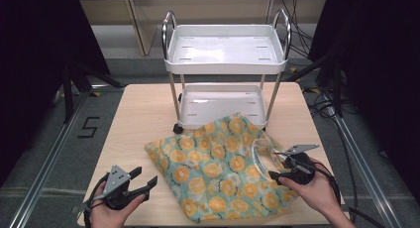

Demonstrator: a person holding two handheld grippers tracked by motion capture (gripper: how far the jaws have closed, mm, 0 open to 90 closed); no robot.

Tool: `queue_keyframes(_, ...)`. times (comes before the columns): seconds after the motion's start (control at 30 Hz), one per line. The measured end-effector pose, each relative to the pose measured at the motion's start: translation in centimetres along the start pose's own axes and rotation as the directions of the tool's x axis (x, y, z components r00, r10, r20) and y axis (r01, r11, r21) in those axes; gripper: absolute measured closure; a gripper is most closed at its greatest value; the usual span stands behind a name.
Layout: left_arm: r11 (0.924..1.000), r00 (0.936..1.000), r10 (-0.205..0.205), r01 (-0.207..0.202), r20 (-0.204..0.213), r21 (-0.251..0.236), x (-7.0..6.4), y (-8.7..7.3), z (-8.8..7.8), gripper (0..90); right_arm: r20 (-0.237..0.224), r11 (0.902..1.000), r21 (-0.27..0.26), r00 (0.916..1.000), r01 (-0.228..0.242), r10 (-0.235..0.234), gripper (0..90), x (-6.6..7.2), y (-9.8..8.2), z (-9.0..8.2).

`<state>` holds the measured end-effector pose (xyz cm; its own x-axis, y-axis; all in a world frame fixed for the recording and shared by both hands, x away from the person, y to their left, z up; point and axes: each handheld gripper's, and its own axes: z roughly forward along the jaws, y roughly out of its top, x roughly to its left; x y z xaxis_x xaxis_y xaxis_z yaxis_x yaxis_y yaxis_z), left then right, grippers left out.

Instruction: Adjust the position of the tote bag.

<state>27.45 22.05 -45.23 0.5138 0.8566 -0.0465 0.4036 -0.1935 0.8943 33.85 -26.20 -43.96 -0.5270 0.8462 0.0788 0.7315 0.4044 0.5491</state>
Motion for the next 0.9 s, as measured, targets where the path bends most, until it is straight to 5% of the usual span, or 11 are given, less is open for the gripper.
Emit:
queue_keyframes(0.07,1.0000,1.0000,-0.002,0.002,0.006,-0.005,0.0,0.0,0.1,35.2,-0.001,0.9992,-0.008,0.9992,0.039,-0.039,36.6,-0.2,0.2,0.2)
queue_keyframes(0.2,1.0000,1.0000,-0.001,0.001,0.003,0.001,0.2,-0.1,0.0,35.1,0.003,0.9986,-0.047,0.9997,0.022,-0.022,36.6,0.7,0.5,0.6)
queue_keyframes(0.23,1.0000,1.0000,-0.007,0.007,-0.006,0.006,0.1,-0.1,-0.1,35.1,-0.006,0.9989,-0.007,0.9989,0.047,-0.047,36.7,0.6,0.8,0.2)
queue_keyframes(0.57,1.0000,1.0000,-0.002,0.002,0.001,-0.001,-0.1,-0.1,0.0,34.9,-0.003,0.9984,0.000,0.9984,0.057,-0.057,40.4,1.7,3.1,1.0)
queue_keyframes(0.8,0.9998,0.9998,-0.017,0.017,-0.007,0.004,-0.1,-0.2,-0.1,34.8,0.008,0.9905,0.097,0.9950,0.098,-0.099,44.9,1.7,5.0,3.3)
queue_keyframes(0.83,0.9999,1.0000,-0.002,0.002,0.010,-0.011,0.0,-0.1,0.0,34.8,0.016,0.9924,0.115,0.9988,0.044,-0.046,44.9,1.9,5.5,4.4)
queue_keyframes(0.9,1.0000,1.0000,0.002,-0.002,0.007,-0.007,0.0,-0.1,0.0,34.7,0.022,0.9919,0.117,0.9984,0.050,-0.053,44.8,1.7,5.6,4.9)
